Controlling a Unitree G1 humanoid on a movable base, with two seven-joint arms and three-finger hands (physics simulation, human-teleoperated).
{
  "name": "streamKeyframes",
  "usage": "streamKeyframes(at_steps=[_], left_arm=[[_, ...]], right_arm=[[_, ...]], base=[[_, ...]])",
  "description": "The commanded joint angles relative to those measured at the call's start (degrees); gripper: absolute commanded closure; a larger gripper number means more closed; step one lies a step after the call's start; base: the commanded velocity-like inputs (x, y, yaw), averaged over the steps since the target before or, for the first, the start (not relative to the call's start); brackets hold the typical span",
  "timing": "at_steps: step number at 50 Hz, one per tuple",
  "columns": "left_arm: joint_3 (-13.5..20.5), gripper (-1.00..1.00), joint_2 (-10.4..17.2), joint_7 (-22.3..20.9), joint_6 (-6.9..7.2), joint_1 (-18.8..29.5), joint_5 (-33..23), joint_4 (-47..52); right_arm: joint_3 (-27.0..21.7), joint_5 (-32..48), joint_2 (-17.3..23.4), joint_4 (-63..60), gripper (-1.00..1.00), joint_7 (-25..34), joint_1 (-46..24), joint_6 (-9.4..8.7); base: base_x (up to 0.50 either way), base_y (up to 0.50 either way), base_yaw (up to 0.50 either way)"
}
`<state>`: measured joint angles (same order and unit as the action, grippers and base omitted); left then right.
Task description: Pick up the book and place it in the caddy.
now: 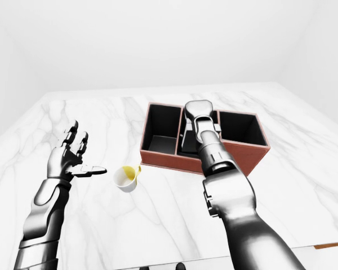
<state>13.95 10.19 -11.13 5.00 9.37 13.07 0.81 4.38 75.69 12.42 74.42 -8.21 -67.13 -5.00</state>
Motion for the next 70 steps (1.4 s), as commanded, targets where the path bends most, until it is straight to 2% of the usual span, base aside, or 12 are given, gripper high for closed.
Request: streamKeyframes(at_steps=[1,70], left_arm=[[0.1,-1.00,0.0,-0.3,0.00,-0.5,0.2,0.3],[0.4,-1.00,0.8,-1.4,0.00,0.6,1.4,-6.2]], right_arm=[[0.7,0.2,0.0,0.7,1.00,-2.5,-0.3,0.00],[-1.6,-1.1,-0.6,4.2,1.00,-12.5,1.6,0.00]], base=[[0.00,0.00,0.00],[0.00,0.00,0.00]])
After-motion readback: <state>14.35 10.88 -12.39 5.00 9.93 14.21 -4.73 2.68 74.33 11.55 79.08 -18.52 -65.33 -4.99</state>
